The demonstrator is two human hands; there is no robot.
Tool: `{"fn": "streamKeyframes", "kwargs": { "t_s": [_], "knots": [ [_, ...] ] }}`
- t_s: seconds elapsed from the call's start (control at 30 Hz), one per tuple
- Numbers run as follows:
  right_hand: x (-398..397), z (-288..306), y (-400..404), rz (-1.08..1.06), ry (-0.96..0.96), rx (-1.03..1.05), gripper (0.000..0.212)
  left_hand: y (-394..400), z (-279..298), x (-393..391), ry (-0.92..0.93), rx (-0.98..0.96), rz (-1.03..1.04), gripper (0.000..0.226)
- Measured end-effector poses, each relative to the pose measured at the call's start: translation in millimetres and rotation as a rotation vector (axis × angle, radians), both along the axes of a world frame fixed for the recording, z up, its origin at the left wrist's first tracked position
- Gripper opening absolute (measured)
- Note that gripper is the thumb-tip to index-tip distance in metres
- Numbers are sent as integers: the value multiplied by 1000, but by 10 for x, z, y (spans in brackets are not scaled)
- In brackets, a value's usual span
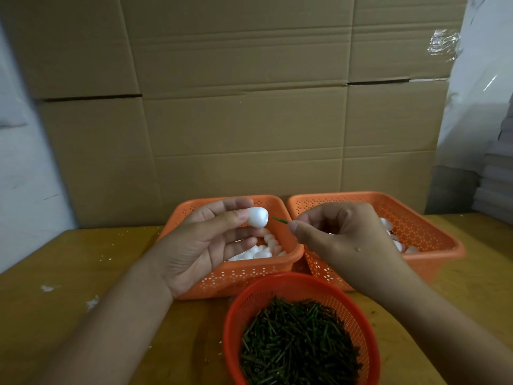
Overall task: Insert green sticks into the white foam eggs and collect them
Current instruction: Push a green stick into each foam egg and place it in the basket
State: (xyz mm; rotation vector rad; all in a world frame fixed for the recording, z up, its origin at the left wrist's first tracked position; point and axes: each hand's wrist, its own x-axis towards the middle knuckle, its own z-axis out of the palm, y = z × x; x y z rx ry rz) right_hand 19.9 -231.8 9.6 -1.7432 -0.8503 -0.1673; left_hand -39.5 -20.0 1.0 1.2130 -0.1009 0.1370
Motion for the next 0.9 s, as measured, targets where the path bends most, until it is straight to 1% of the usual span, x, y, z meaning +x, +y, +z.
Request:
{"fn": "streamKeyframes", "kwargs": {
  "t_s": [0.17, 0.37, 0.53, 0.9],
  "knots": [
    [-2, -14, -7, -38, -3, -42, 20, -26, 11, -11, 3, 35, 42, 17],
    [-15, -10, 2, -37, -32, -63, 17, -43, 16, -20, 6, 56, 30, 24],
    [-12, -26, 6, -46, -63, -94, 15, -70, 28, -33, 11, 84, 26, 23],
    [-25, -56, 24, -34, -58, -107, 15, -128, 31, -53, 20, 143, 7, 22]
  ]
}}
